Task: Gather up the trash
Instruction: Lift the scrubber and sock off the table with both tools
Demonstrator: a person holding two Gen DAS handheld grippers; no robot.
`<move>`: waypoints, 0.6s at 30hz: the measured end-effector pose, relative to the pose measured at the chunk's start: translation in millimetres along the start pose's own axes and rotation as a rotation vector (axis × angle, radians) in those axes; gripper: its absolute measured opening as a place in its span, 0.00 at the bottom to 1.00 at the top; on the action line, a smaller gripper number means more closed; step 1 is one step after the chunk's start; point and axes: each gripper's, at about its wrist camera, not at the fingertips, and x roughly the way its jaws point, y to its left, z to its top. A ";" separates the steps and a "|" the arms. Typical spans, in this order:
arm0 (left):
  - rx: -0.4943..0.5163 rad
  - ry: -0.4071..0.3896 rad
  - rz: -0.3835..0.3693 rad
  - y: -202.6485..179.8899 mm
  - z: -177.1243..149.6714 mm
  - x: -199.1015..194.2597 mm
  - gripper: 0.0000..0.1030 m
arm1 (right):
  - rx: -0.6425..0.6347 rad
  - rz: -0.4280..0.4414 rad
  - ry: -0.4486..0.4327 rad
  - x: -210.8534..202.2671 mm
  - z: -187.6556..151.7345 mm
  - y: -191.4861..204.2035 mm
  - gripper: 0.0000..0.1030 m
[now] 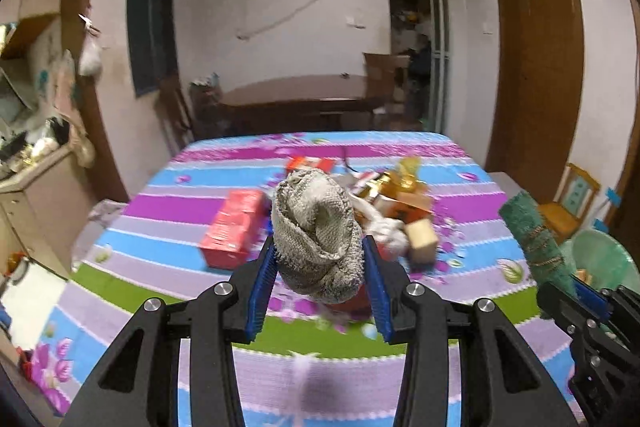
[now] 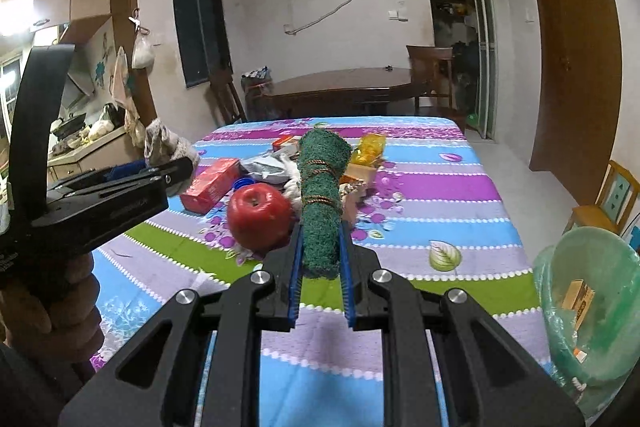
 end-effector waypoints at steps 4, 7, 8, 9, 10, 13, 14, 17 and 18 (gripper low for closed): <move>0.016 -0.041 0.058 0.9 0.8 -6.8 0.42 | -0.004 -0.005 0.012 2.6 -0.1 4.6 0.15; 0.015 -0.051 0.069 3.0 2.1 -10.0 0.42 | -0.010 -0.005 0.021 4.5 -1.1 6.7 0.15; 0.014 -0.051 0.071 4.8 2.1 -12.7 0.42 | -0.010 -0.004 0.023 4.5 -2.1 6.9 0.15; 0.013 -0.051 0.073 6.7 2.2 -11.7 0.42 | -0.012 -0.003 0.024 4.4 -2.3 7.5 0.15; 0.013 -0.051 0.077 8.0 1.4 -11.8 0.42 | -0.015 -0.002 0.024 3.4 -2.5 9.1 0.15; 0.020 -0.058 0.083 8.5 0.5 -14.0 0.42 | -0.014 -0.001 0.022 2.8 -3.1 8.8 0.15; 0.023 -0.060 0.085 7.9 0.4 -14.3 0.42 | -0.015 -0.003 0.022 3.0 -3.3 9.1 0.15; 0.032 -0.065 0.091 3.6 0.2 -12.4 0.42 | -0.013 -0.004 0.022 1.9 -3.7 10.4 0.15; 0.035 -0.064 0.091 0.3 0.6 -10.1 0.42 | -0.013 -0.004 0.022 1.6 -3.7 10.7 0.15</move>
